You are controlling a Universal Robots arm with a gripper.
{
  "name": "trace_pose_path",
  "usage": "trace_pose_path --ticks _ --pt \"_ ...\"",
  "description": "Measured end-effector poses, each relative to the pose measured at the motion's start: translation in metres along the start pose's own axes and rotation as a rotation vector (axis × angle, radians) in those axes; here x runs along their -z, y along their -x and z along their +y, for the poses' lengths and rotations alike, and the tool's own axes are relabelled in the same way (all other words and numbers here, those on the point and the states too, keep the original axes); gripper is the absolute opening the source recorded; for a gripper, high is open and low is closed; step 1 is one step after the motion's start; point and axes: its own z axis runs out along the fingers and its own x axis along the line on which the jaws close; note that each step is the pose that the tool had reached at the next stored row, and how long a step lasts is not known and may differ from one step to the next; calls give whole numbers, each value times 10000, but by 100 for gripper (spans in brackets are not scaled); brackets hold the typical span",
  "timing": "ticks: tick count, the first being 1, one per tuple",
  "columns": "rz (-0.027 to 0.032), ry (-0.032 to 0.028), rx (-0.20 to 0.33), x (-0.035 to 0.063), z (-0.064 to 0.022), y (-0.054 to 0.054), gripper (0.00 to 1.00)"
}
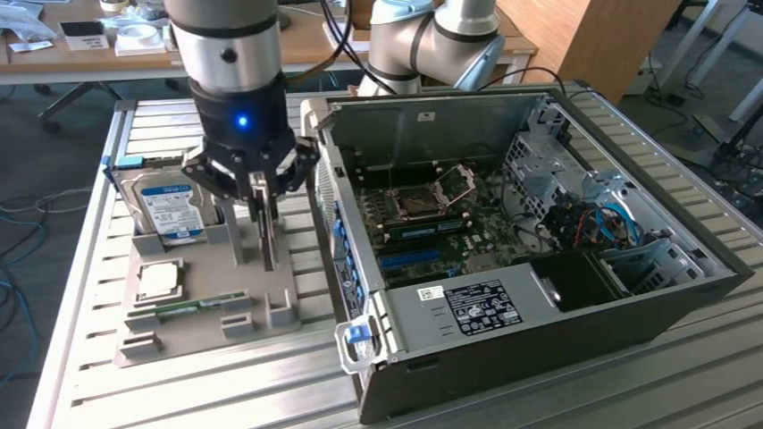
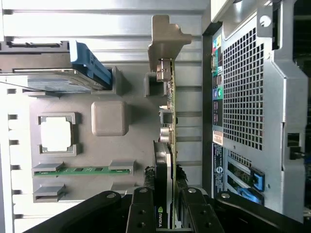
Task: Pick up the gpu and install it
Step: 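Pick up the gpu and move the gpu toward the slot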
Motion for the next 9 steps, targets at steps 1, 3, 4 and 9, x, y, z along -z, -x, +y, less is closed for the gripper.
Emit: trace_pose_path --ticks 1,3,4,9 --pt "0 0 0 37 1 1 27" --pt "0 -1 0 107 4 3 27" --pt "0 0 0 146 5 4 27" --pt "-1 0 0 340 11 9 27"
